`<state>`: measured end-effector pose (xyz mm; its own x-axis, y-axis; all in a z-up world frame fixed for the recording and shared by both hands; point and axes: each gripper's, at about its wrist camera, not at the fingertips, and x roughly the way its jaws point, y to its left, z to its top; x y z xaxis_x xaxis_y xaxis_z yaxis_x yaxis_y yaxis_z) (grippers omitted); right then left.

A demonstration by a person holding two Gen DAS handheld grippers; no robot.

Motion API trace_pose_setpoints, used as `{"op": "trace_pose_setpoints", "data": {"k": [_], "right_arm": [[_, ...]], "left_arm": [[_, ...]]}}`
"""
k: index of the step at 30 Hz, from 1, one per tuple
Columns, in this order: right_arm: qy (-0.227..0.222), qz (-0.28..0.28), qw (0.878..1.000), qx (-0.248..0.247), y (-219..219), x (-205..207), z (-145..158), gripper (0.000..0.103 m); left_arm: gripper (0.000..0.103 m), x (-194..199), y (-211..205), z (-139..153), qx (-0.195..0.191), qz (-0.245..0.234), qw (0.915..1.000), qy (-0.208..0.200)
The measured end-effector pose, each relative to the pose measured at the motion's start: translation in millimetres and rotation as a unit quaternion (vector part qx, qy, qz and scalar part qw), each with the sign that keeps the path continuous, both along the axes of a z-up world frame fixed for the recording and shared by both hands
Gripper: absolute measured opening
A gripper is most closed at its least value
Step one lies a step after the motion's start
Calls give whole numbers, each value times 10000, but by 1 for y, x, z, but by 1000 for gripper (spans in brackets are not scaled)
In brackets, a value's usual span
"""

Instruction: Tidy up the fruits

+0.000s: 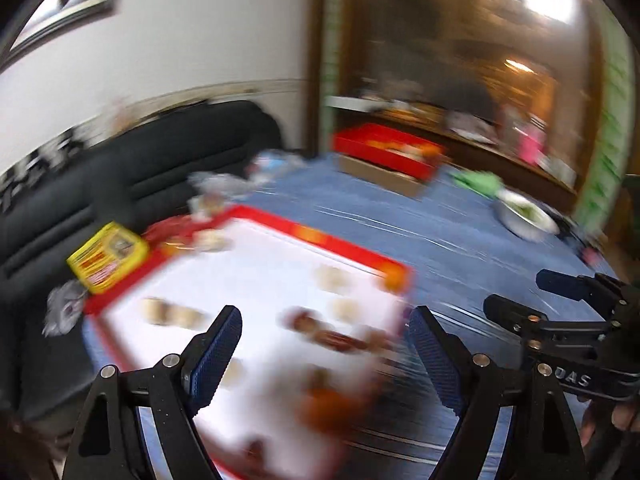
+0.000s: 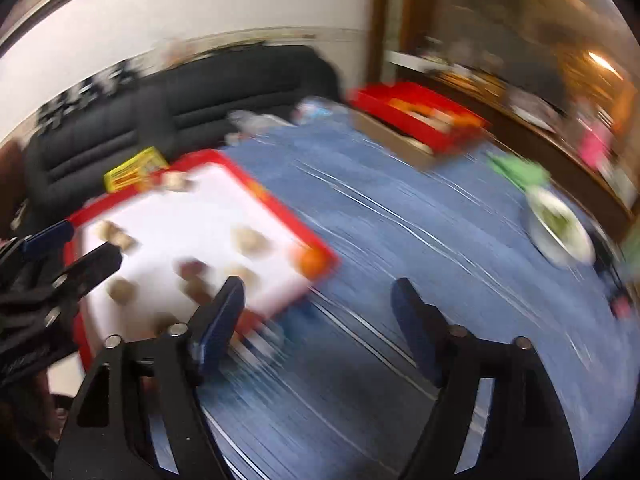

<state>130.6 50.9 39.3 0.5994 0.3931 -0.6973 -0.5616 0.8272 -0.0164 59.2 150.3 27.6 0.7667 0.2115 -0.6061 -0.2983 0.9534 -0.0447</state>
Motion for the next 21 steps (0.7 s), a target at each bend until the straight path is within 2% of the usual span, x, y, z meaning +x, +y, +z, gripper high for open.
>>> {"op": "trace_pose_setpoints", "data": {"k": [2, 4, 7, 9, 12, 14, 17, 19, 21], "right_arm": [[100, -489, 9987, -46, -47, -5, -9, 81], [179, -902, 9957, -58, -93, -14, -18, 81], [374, -1186, 9922, 2, -135, -21, -29, 81], [453, -1198, 9917, 114, -146, -25, -31, 81], [454, -797, 9948, 434, -133, -22, -25, 81], [358, -263, 9972, 598, -108, -27, -16, 81], [129, 464, 9965, 681, -64, -37, -5, 81], [55, 707, 9952, 672, -46, -41, -2, 82], [45, 839, 9943, 651, -32, -43, 0, 82]], "left_arm": [[84, 3, -31, -5, -31, -339, 9994, 48], [84, 6, -56, -12, -58, -474, 9987, 176], [84, 6, -66, -13, -59, -240, 9995, 210], [84, 2, -60, -11, -12, 19, 9997, 228], [84, -6, -37, -7, 94, 648, 9975, 268], [85, -14, -22, -8, 102, 940, 9950, 332], [85, -26, 0, -11, 52, 1287, 9912, 316], [85, -34, 9, -8, 227, 1550, 9875, 195], [85, -36, 18, -6, 181, 1583, 9871, 155]]}}
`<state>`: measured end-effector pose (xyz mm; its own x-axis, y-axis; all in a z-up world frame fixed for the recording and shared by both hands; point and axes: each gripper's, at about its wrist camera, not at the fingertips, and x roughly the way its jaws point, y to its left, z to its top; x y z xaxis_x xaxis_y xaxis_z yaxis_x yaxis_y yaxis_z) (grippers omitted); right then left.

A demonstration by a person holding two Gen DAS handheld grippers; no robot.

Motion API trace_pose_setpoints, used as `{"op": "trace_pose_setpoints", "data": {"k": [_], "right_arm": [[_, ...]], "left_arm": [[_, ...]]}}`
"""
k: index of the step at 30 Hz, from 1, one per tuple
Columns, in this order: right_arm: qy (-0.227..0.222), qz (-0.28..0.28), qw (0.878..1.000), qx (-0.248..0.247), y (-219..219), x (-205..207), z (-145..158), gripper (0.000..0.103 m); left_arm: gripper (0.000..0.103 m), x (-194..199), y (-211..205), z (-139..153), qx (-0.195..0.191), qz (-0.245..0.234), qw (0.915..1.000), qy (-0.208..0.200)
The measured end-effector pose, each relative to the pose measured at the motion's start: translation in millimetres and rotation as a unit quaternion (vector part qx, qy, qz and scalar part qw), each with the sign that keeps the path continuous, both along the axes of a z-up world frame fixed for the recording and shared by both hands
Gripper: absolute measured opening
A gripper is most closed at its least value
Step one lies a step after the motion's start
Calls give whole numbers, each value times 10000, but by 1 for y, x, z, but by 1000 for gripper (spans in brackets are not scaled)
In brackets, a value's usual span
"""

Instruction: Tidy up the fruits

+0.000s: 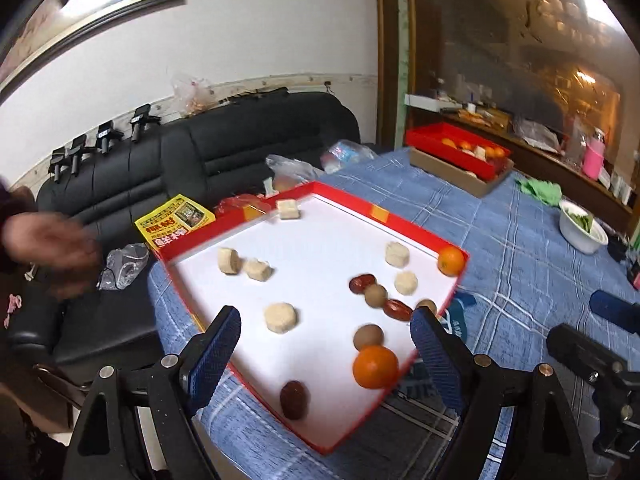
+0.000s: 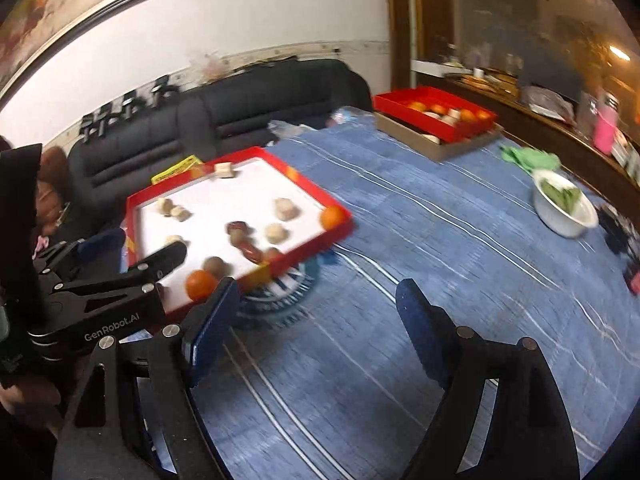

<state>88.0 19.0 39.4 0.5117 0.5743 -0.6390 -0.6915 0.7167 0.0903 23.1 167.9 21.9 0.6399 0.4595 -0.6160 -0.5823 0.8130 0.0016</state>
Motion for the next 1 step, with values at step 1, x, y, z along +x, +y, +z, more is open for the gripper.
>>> {"op": "trace_pose_setpoints", "data": {"k": [1], "right_arm": [[9, 37, 10000, 11, 5, 0, 1, 82]], "left_arm": [[85, 0, 2, 1, -46, -8, 10000, 4]]}}
